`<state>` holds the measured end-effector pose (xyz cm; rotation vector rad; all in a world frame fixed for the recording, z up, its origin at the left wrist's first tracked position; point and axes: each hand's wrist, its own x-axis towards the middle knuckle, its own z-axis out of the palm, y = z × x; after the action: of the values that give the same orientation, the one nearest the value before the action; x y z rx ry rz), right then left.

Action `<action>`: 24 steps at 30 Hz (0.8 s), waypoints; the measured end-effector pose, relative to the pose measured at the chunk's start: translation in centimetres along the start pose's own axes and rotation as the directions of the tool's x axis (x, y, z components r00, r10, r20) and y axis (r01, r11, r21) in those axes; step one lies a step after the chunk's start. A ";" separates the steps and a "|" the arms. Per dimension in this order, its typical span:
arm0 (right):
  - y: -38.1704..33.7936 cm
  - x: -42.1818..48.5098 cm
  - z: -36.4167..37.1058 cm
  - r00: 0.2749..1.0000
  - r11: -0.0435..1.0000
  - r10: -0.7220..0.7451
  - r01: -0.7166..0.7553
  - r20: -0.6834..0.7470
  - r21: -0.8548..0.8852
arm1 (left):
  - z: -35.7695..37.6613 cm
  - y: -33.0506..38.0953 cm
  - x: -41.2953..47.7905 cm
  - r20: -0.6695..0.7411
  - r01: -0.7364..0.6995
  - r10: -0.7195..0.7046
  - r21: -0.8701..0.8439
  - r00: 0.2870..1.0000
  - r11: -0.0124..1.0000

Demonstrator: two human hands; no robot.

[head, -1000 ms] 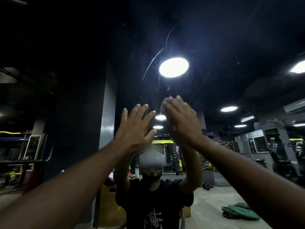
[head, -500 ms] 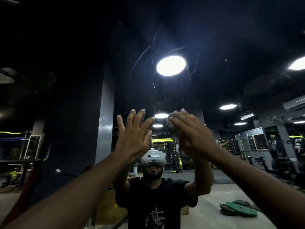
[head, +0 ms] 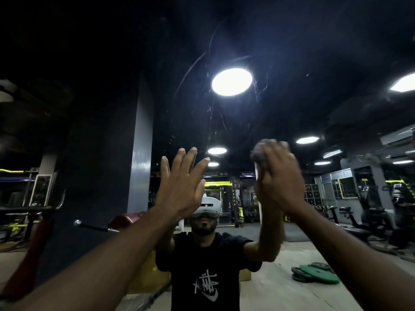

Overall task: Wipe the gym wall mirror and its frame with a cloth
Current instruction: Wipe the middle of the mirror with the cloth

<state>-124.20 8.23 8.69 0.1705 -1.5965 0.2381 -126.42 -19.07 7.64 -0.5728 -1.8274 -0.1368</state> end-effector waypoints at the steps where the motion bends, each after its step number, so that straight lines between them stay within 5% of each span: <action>1: -0.2 -0.3 -0.3 0.985 0.987 0.158 -0.157 -0.072 0.012 | 0.2 0.2 0.1 0.000 -0.018 0.018 0.009 1.000 1.000; 3: -1.6 -2.4 0.1 0.974 0.977 0.212 -0.213 -0.077 0.000 | 0.7 1.0 0.2 0.016 -0.043 0.043 0.023 0.999 0.999; 5: -3.0 -5.2 0.7 0.999 1.000 -0.002 0.002 0.040 -0.002 | 1.1 1.8 1.0 0.007 -0.096 0.095 0.039 0.995 0.995; 8: -0.6 -5.7 -0.2 0.922 0.933 -0.347 0.357 0.171 -0.033 | 1.4 3.0 2.3 -0.003 -0.165 0.165 0.043 0.986 0.985; 9: 0.8 -4.9 -0.5 0.936 0.945 -0.312 0.323 0.163 -0.042 | 1.5 3.2 2.7 -0.008 -0.161 0.162 0.034 0.987 0.986; 11: 2.6 -3.5 -1.2 0.999 1.000 -0.016 0.016 0.048 -0.006 | 1.6 3.7 2.9 -0.024 -0.138 0.139 0.018 0.990 0.990; 13: 1.3 -3.0 -0.6 0.950 0.957 0.289 -0.288 -0.123 0.027 | 1.5 4.0 3.0 -0.057 -0.130 0.130 0.011 0.990 0.991; 14: -0.1 -3.0 -0.1 0.937 0.951 0.306 -0.308 -0.170 0.011 | 1.4 4.1 3.3 -0.071 -0.122 0.121 0.001 0.990 0.993; 17: -3.3 -3.3 0.8 1.000 1.000 0.006 -0.007 -0.021 -0.026 | 0.7 4.1 5.3 -0.123 -0.068 0.064 -0.031 0.990 0.997; 21: 0.3 0.7 -0.8 0.922 0.938 -0.331 0.345 0.201 -0.041 | 0.4 4.5 8.2 -0.131 -0.024 0.019 -0.039 0.991 0.999; 24: 3.6 6.8 -2.6 0.968 0.966 -0.235 0.243 0.088 -0.089 | 0.5 5.2 8.7 -0.151 -0.019 0.012 -0.042 0.989 0.999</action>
<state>-122.89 12.66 15.42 0.2963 -1.6431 -0.0357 -126.47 -11.63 14.52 -0.5910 -1.6767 -0.2042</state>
